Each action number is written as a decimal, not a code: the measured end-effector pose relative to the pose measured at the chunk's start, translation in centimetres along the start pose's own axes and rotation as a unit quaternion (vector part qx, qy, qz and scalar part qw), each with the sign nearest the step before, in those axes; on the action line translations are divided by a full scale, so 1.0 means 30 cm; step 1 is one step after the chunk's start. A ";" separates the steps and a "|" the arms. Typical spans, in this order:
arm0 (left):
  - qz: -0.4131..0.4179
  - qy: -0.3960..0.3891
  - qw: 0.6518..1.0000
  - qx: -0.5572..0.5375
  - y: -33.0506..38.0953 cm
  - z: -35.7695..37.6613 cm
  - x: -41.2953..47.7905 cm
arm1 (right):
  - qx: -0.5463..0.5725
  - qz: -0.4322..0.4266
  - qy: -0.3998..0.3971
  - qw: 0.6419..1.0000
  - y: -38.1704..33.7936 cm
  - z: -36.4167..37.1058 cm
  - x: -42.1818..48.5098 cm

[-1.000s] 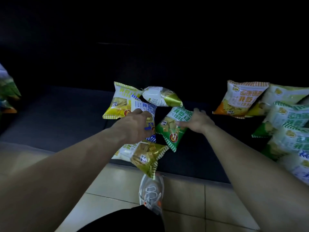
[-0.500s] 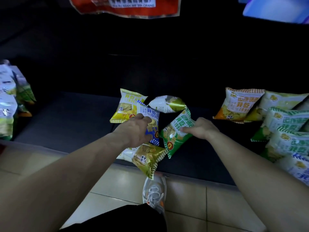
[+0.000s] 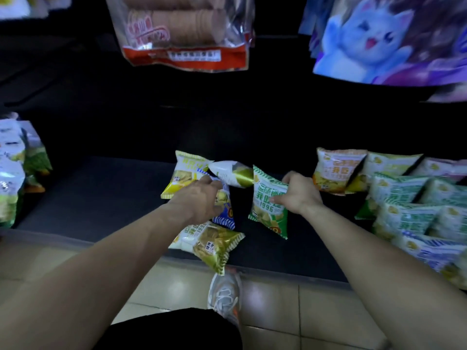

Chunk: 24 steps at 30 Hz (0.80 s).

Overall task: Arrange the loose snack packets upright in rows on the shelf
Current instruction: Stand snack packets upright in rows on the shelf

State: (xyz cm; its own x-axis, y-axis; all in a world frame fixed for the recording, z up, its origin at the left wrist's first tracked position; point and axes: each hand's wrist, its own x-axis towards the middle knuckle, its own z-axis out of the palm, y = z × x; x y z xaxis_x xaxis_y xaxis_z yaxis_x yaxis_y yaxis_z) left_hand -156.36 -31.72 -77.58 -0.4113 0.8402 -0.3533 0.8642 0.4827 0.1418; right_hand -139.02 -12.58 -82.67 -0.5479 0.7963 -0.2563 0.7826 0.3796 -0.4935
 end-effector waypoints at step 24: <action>0.181 -0.010 0.981 -0.075 0.724 -0.111 -0.006 | -0.104 -0.160 -0.026 0.981 0.294 -0.541 -0.389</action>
State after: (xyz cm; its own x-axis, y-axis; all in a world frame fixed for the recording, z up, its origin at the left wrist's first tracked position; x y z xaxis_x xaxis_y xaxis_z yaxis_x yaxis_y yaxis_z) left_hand -138.48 -20.55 -71.35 -0.0789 0.9585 -0.2738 0.8998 0.1867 0.3943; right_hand -120.93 -10.88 -70.54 -0.7856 0.5975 -0.1608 0.6085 0.6988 -0.3759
